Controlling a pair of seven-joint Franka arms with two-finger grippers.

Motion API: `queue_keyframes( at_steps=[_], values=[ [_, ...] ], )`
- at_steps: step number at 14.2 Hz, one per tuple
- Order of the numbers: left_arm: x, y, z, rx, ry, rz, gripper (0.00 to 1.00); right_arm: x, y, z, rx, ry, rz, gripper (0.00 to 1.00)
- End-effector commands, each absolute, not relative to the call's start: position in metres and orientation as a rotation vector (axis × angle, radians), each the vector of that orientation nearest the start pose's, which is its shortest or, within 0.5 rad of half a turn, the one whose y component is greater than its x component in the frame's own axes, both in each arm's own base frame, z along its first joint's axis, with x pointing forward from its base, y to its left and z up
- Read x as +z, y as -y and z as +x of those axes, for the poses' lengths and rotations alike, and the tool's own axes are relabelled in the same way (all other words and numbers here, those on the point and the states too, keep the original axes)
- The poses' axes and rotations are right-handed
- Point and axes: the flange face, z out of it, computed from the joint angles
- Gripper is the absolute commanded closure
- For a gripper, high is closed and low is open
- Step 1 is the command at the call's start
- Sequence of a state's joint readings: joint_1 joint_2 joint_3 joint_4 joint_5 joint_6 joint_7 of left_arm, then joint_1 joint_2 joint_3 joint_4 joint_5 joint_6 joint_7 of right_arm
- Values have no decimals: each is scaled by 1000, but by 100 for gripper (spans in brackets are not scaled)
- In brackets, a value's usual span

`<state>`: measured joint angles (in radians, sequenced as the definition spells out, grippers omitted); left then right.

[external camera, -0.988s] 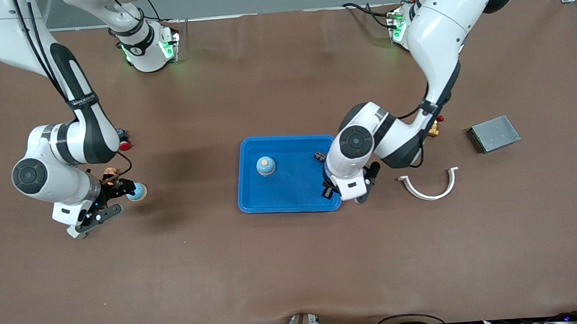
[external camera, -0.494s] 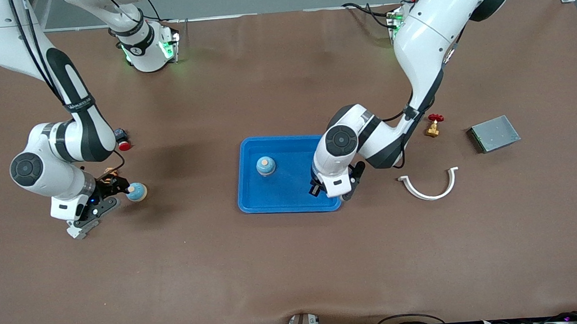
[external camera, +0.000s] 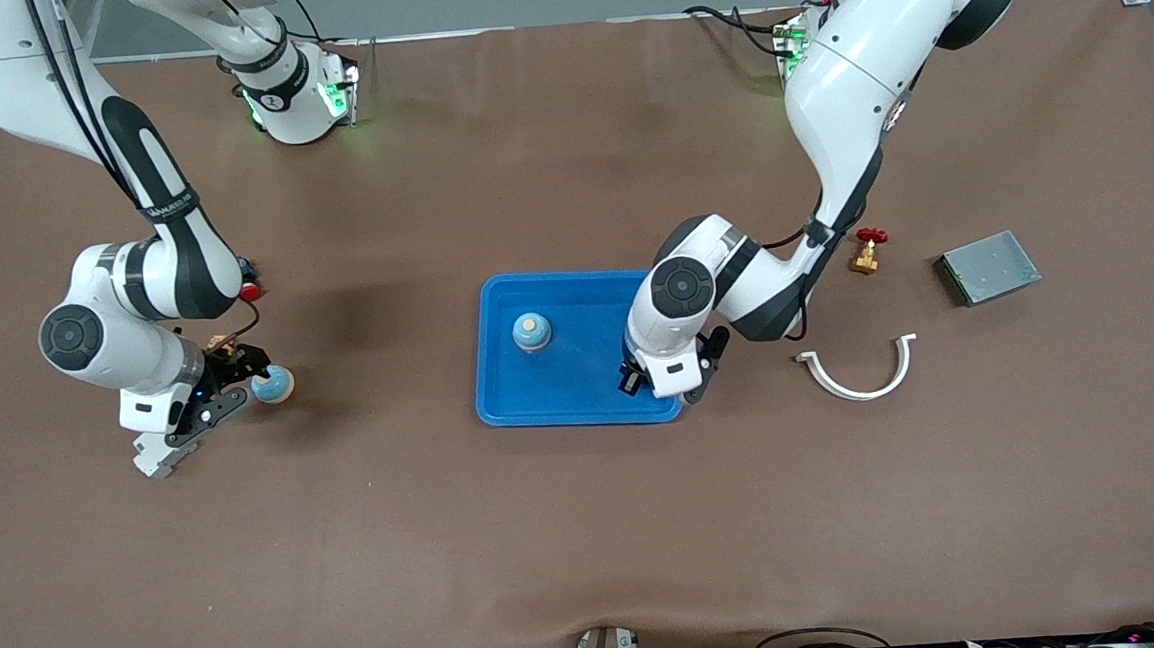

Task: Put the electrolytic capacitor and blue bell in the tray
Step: 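Release the capacitor in the tray while the right gripper grasps the bell, then return the left arm to rest while the right gripper lifts the bell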

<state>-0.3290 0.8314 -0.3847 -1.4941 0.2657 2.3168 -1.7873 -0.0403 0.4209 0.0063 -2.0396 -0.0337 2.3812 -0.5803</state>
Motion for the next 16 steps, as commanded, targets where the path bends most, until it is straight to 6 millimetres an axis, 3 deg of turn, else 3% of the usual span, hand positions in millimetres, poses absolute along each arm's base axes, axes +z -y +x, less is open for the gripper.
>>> queue_keyframes(
  at_steps=[1,4,6,11,14,16],
  values=[
    [215,431,582,20,1543,-2831,0,234,13,577,121,859,-2990,0],
    [252,421,593,-43,1538,-2848,0,228,10,575,127,853,-2984,0],
    [277,412,600,-96,1441,-2876,0,224,10,574,136,852,-2982,0],
    [350,344,625,-142,1150,-2901,0,214,5,573,157,862,-2974,0],
    [398,293,629,-116,915,-2897,0,206,5,572,161,859,-2973,0],
    [433,263,629,-116,851,-2888,0,200,6,572,170,857,-2972,0]
  ],
)
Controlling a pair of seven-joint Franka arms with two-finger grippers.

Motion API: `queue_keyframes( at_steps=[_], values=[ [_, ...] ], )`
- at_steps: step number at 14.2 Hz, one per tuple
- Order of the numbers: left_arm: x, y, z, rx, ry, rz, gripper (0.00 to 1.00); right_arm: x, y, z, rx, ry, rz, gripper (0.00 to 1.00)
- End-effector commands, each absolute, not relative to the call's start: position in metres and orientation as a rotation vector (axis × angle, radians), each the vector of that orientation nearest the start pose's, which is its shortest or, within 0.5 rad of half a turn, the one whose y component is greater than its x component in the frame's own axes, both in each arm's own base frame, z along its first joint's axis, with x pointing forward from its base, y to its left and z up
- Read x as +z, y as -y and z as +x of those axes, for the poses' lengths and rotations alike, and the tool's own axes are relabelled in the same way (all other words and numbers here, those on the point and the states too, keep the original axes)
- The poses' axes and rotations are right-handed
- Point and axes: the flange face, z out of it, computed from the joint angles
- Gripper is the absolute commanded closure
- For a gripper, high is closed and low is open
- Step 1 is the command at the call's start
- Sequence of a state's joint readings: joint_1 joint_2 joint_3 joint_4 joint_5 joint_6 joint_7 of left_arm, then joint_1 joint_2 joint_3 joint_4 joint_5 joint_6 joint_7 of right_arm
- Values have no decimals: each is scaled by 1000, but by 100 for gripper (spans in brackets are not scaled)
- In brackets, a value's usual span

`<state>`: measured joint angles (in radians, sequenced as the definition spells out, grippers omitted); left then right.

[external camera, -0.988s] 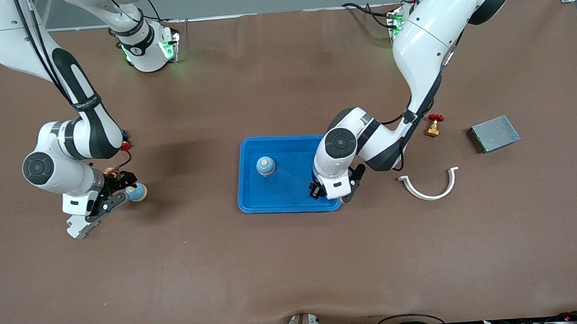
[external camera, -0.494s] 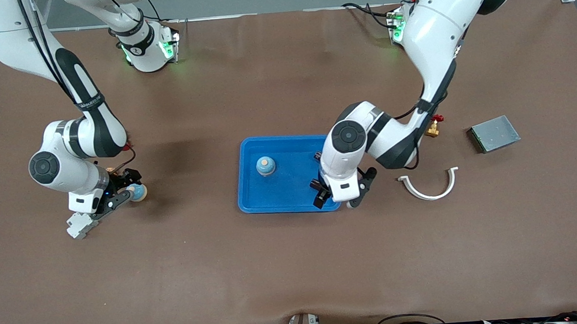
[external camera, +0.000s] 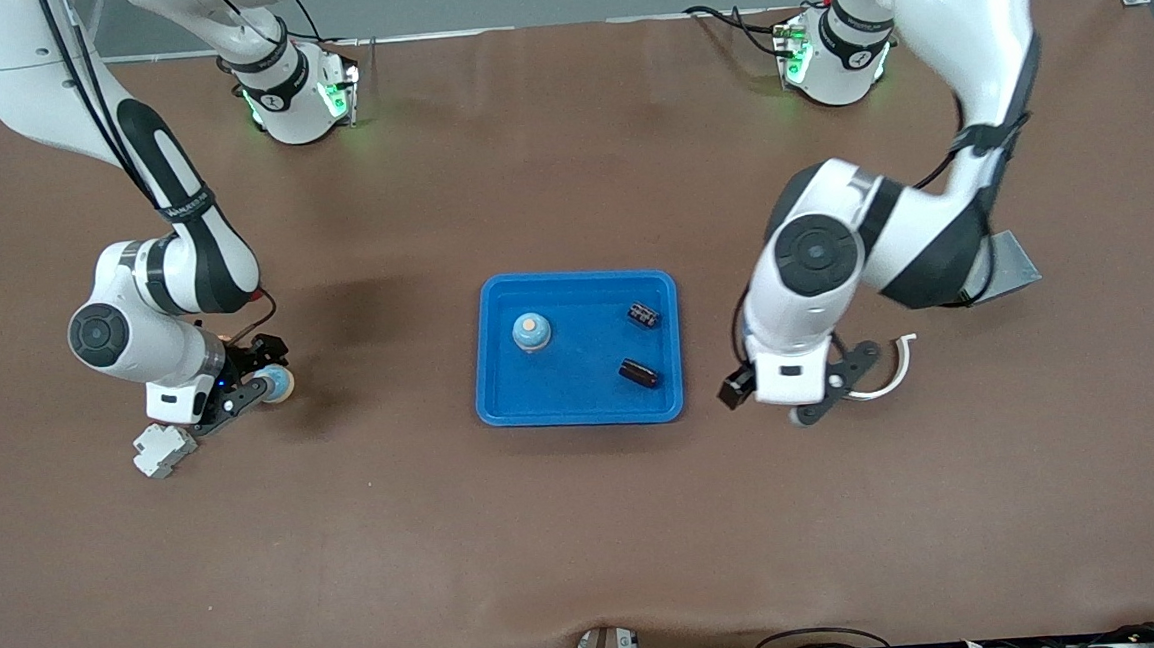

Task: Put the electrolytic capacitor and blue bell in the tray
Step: 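Return the left arm to rest while the right gripper lifts the bell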

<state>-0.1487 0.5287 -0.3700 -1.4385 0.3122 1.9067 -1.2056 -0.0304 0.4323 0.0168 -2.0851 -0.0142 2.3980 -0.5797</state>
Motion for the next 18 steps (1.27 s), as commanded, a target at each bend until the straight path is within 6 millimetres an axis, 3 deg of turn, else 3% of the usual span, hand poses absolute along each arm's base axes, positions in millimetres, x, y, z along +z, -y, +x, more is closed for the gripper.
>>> queue_keyframes(
  at_steps=[1,4,6,11,14,18],
  values=[
    [452,247,629,-119,823,-2890,0,196,5,571,179,858,-2969,0],
    [505,213,620,-139,801,-2892,0,190,6,571,186,853,-2969,0],
    [535,180,620,-139,844,-2935,0,184,6,572,170,856,-2972,0],
    [600,98,603,-150,648,-3019,0,178,7,573,170,854,-2972,0],
    [620,64,589,-106,490,-3032,0,176,8,574,161,849,-2976,0],
    [634,53,569,-47,360,-3031,0,173,10,574,156,847,-2977,0]
  ],
)
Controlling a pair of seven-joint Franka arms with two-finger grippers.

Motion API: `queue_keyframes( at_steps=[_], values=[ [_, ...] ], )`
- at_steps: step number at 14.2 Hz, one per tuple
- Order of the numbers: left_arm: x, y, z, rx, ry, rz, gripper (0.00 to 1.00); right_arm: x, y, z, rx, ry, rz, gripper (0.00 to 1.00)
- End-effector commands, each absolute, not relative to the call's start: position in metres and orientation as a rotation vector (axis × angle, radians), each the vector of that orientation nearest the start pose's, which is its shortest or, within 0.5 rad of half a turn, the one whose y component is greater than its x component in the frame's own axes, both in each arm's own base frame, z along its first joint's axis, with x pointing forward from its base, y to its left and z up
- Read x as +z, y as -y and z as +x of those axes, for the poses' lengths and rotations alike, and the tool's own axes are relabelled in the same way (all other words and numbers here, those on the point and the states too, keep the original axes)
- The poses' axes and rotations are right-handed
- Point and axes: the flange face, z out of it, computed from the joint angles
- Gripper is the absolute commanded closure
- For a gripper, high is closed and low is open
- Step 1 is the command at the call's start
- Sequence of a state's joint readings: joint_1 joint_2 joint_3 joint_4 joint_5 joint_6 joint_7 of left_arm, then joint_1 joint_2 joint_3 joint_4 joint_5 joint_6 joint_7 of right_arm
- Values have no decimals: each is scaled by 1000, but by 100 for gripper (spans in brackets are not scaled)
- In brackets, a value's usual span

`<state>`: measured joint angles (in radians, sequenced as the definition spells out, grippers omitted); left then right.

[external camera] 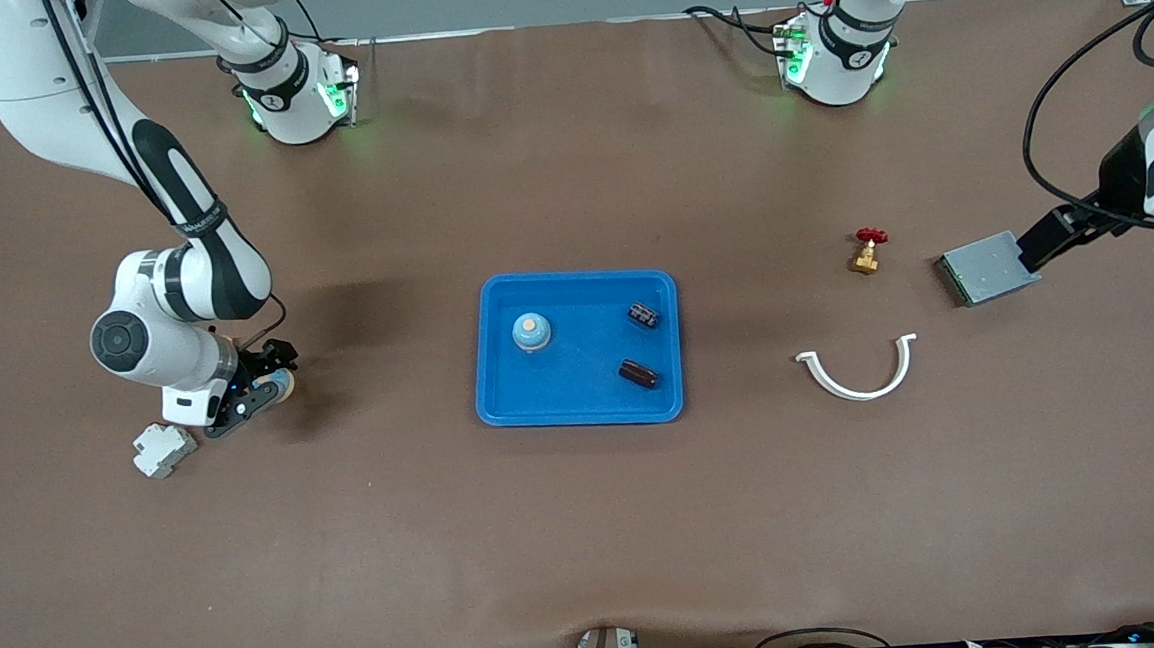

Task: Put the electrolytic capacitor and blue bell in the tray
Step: 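Return the left arm to rest while the right gripper lifts the bell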

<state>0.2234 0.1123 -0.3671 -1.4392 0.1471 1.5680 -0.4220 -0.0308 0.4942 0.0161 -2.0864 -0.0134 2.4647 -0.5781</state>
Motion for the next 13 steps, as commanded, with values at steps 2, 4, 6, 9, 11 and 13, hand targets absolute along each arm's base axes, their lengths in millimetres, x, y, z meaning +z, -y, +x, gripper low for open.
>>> queue_keyframes(
  at_steps=[2,4,6,9,11,13],
  values=[
    [637,57,551,-25,350,-3067,0,171,9,574,161,849,-2976,0],
    [645,49,534,-25,288,-3093,0,172,8,575,159,852,-2975,17],
    [649,40,520,-12,139,-3098,0,171,8,575,159,852,-2975,47],
    [653,37,502,22,115,-3122,0,173,8,576,154,852,-2977,84],
    [656,40,499,32,105,-3121,0,175,9,578,152,848,-2978,94],
    [665,46,490,26,89,-3118,0,180,9,583,150,816,-2989,95]
  ],
)
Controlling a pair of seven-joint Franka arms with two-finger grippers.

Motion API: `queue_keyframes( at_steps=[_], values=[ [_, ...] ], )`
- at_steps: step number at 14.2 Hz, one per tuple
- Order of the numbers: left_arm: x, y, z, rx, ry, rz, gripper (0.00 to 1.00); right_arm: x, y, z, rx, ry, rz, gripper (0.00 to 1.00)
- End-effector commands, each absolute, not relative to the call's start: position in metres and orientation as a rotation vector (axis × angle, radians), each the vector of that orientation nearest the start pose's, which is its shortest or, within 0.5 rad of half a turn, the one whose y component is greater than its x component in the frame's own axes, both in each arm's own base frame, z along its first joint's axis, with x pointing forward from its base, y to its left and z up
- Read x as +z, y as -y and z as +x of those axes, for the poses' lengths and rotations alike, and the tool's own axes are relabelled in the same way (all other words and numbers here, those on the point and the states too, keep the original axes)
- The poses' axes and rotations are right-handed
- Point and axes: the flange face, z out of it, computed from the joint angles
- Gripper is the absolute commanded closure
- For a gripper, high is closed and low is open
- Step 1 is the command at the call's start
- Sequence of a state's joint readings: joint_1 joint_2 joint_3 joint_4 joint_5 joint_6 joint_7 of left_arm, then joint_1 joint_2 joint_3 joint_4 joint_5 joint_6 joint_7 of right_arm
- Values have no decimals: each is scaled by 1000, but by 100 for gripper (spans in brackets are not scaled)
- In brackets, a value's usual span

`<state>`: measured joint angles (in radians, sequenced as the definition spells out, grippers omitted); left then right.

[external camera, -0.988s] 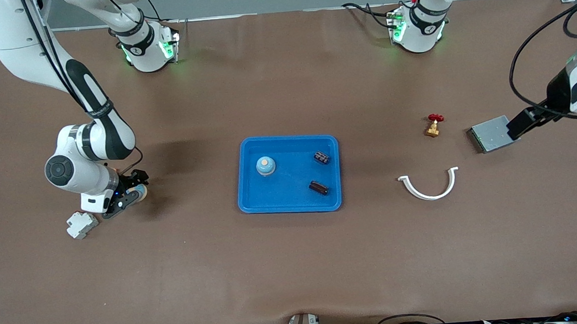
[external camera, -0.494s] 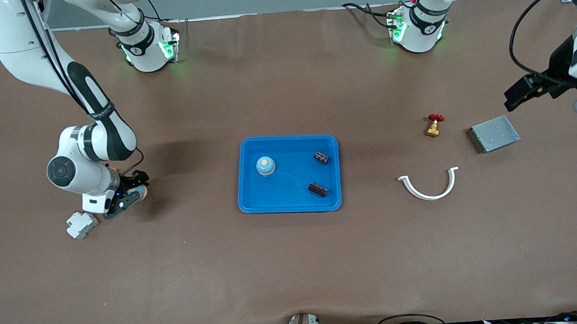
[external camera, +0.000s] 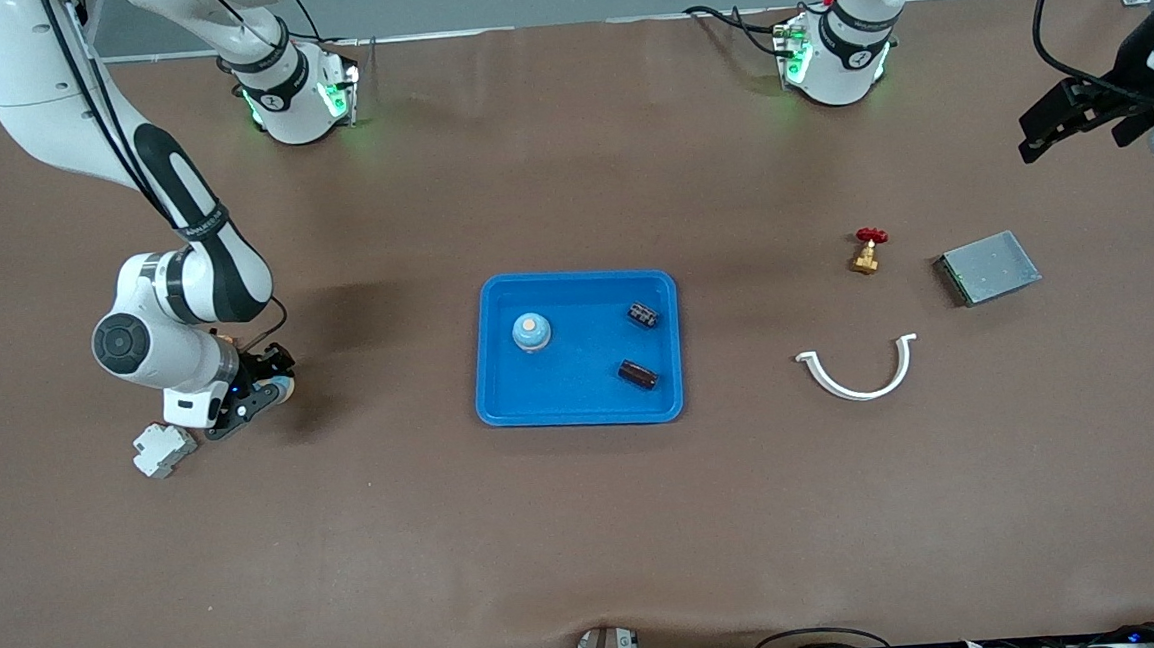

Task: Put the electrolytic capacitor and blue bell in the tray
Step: 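Return the left arm to rest while the right gripper lifts the bell, then carry the blue bell over the tray with the right gripper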

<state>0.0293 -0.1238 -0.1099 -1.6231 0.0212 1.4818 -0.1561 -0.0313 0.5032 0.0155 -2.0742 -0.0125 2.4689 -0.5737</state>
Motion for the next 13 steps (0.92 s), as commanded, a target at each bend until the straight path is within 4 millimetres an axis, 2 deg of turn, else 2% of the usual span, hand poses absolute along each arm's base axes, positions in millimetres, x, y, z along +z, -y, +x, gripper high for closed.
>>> queue_keyframes(
  at_steps=[1,2,4,7,13],
  values=[
    [665,45,490,29,89,-3121,0,183,6,582,165,763,-3001,94],
    [665,44,491,32,89,-3121,0,189,-3,584,187,707,-3012,93],
    [667,44,494,22,86,-3122,0,215,-35,591,268,595,-3036,93],
    [665,42,498,29,93,-3122,0,247,-64,608,359,377,-3074,93],
    [666,40,498,25,98,-3124,0,283,-180,613,290,-19,-3112,93]
  ],
)
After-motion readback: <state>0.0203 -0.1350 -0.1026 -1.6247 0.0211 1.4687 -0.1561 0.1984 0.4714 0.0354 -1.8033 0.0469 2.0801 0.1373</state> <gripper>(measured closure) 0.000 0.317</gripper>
